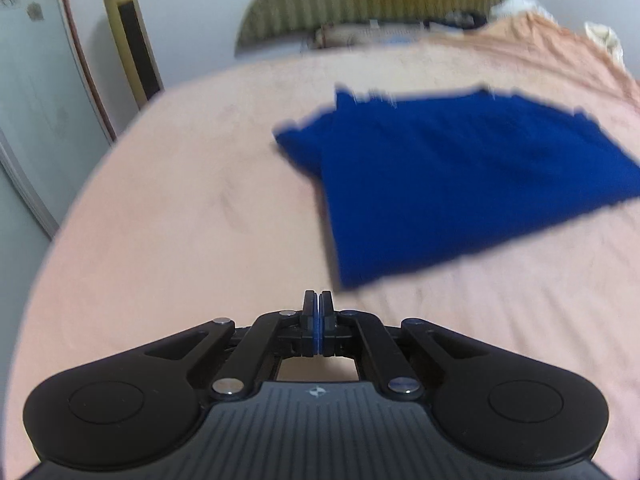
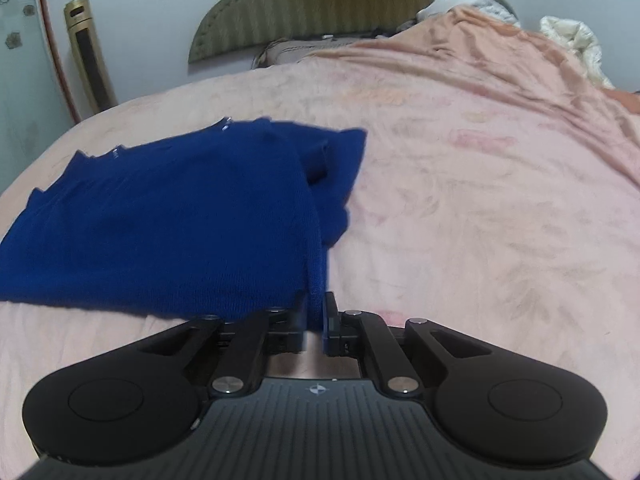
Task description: Fold small clothes
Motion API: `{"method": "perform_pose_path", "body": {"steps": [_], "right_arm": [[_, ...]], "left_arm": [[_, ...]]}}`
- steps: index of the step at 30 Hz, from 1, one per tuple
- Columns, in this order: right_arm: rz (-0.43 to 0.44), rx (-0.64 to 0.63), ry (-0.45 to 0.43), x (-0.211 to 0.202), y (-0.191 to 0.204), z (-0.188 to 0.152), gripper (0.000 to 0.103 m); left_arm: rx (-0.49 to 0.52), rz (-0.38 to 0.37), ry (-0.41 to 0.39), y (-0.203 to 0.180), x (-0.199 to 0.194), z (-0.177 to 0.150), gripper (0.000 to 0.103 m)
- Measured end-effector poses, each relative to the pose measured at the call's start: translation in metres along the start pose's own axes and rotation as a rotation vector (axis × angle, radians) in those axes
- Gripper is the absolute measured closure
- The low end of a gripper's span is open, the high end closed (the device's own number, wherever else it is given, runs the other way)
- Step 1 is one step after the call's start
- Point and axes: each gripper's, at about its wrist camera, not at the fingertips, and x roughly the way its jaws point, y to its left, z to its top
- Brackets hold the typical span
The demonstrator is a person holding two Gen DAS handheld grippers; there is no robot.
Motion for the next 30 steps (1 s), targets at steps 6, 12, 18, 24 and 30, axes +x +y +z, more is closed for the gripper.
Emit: {"method": "perform_pose_path", "body": {"steps": [6, 12, 18, 24, 30], "right_arm": [[-0.009, -0.057, -0.161, -0.010, 0.029, 0.042, 0.070], [0.095, -0.165, -0.145, 0.056, 0.087, 0.086, 0.060], [0.036, -0.159, -0.097, 0.137, 0.097, 0.124, 0.045], [-0.097, -0.065, -0.071, 0.153, 0.068, 0.128, 0.034], [0.009, -0.211, -0.055, 0.137, 0.092, 0.103, 0.016]], "left_arm": [[0.073, 0.004, -0.138, -0.035, 0.008, 0.077, 0.098], [0.109, 0.031, -0.077, -0.085, 0.103, 0.140, 0.091], [-0.031, 0.161, 0.068, -0.062, 0.193, 0.155, 0.091], [-0.047, 0.146, -0.001, -0.056, 0.168, 0.151, 0.090], [-0.047, 0.162, -0.010, -0.067, 0.155, 0.148, 0.084]]}}
